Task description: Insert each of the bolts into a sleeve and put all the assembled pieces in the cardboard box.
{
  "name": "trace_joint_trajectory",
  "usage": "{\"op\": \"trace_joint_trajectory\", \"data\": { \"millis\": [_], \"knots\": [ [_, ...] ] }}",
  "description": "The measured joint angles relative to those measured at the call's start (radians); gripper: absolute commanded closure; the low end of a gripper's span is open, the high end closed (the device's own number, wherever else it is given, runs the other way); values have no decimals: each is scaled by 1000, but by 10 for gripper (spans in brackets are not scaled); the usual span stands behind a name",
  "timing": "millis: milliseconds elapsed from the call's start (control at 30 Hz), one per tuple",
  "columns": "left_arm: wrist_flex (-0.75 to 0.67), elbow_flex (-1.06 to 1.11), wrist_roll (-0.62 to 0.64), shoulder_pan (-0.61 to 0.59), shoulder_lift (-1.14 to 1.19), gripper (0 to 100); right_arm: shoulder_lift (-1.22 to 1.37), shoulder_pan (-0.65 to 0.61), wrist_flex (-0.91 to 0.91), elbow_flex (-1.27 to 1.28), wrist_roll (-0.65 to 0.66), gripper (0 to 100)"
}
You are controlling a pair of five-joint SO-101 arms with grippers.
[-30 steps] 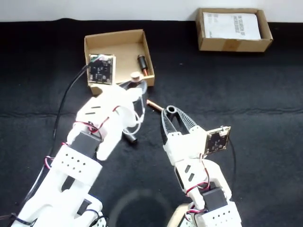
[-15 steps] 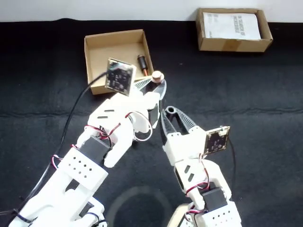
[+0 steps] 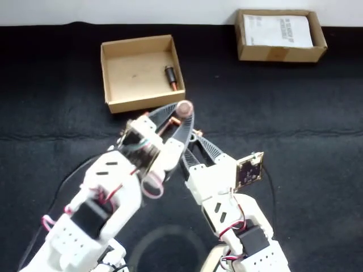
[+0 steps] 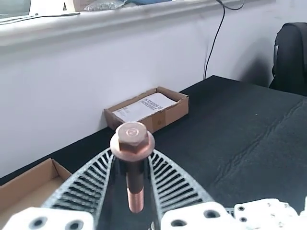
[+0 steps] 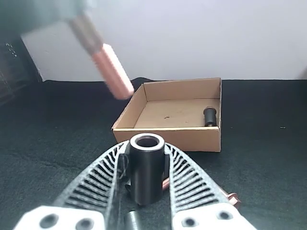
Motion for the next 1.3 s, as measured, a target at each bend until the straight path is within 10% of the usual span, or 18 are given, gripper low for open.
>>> {"op": "trace_joint_trajectory", "data": {
  "millis": [667, 1300],
  "knots": [
    [150, -186, 344, -94, 339, 990, 0, 0, 0, 0, 0, 991],
    [365, -554, 364, -115, 442, 990, 0, 0, -120, 0, 49, 991]
  ]
}}
